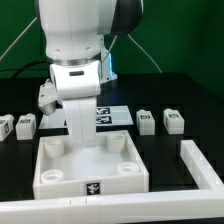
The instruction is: Assemble one leg
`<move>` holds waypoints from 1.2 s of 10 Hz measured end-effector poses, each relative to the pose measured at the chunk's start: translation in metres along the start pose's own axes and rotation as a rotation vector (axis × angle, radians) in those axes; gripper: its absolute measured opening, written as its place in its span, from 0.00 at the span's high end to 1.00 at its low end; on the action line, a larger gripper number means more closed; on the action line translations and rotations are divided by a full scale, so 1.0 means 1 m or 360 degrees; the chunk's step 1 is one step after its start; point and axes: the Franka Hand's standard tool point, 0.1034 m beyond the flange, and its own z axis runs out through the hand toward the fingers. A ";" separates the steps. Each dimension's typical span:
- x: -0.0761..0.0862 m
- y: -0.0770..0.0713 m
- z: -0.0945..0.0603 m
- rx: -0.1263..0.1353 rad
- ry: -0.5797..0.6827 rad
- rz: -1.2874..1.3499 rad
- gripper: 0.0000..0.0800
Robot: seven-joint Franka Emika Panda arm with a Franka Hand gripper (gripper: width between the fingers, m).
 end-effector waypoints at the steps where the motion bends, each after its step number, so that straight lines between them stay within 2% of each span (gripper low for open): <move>1: 0.000 0.000 0.000 0.0000 0.0000 0.0000 0.93; 8: 0.001 0.000 0.000 0.0001 0.0001 0.0002 0.92; 9: 0.008 0.004 -0.001 -0.0002 0.0002 0.0013 0.92; 12: 0.060 0.021 -0.007 -0.0037 0.0037 0.0001 0.92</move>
Offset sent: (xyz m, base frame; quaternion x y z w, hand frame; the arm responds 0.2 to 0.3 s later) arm 0.0000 0.0000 0.0000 0.0000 0.0000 0.0000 1.0000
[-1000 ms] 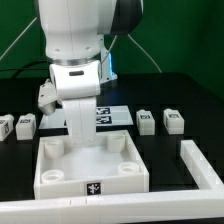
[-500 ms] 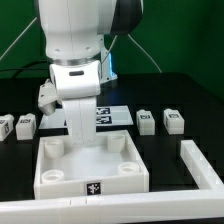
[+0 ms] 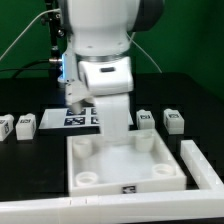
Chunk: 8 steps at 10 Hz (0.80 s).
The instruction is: Assemble one leg
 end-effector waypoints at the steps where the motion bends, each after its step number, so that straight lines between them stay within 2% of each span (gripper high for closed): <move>1: 0.013 0.007 0.000 -0.0012 0.0015 -0.0021 0.92; 3: 0.021 0.019 0.000 -0.0025 0.0030 0.0010 0.92; 5: 0.022 0.021 0.005 0.0025 0.0032 0.0043 0.92; 7: 0.026 0.022 0.006 0.0033 0.0034 0.0119 0.92; 8: 0.026 0.022 0.005 0.0021 0.0035 0.0129 0.92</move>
Offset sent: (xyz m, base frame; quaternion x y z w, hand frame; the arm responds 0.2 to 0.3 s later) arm 0.0291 0.0159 -0.0001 -0.0069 0.0103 0.0037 0.9999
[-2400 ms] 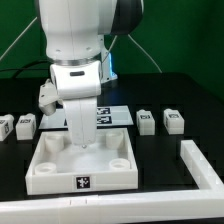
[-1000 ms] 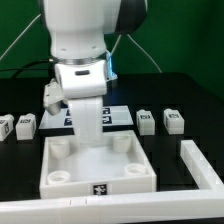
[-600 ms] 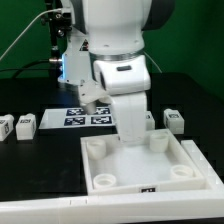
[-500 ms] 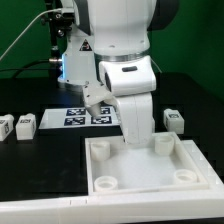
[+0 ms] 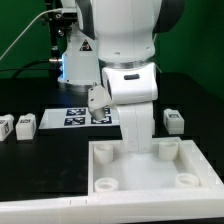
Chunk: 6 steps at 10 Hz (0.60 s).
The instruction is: Assemble one leg
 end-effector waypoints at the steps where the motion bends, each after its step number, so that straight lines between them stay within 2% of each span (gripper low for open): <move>1: -0.001 0.000 0.000 -0.0001 0.0000 0.0001 0.92; 2: -0.001 0.000 0.000 0.0000 0.0001 0.0002 0.92; 3: -0.001 0.000 0.000 0.0000 0.0001 0.0003 0.70; 4: -0.001 0.000 0.000 0.0000 0.0001 0.0004 0.53; 5: -0.001 0.000 0.000 0.0000 0.0001 0.0004 0.53; 6: -0.001 0.000 0.000 0.0000 0.0001 0.0005 0.29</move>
Offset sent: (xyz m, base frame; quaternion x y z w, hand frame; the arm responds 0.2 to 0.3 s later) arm 0.0000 0.0000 0.0000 0.0000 0.0000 0.0000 1.0000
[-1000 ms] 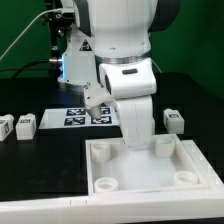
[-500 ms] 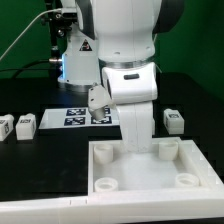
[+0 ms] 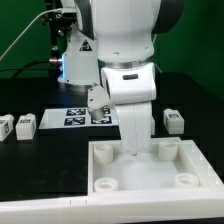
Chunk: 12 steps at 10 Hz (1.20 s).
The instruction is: Assemble one leg
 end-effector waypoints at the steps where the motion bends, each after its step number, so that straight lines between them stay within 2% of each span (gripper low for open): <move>1: 0.000 0.000 0.000 0.0000 0.0000 0.0000 0.22; 8: -0.002 0.001 -0.001 -0.0004 0.0000 0.0005 0.19; 9: -0.001 0.002 -0.012 -0.0025 -0.0009 0.0057 0.19; 10: 0.002 -0.003 -0.028 -0.0050 -0.0025 0.0099 0.19; 12: 0.015 -0.015 -0.046 -0.0081 -0.0040 0.0333 0.19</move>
Offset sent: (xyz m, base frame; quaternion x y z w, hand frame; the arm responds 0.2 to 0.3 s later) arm 0.0000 0.0000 0.0000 0.0000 0.0000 0.0000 1.0000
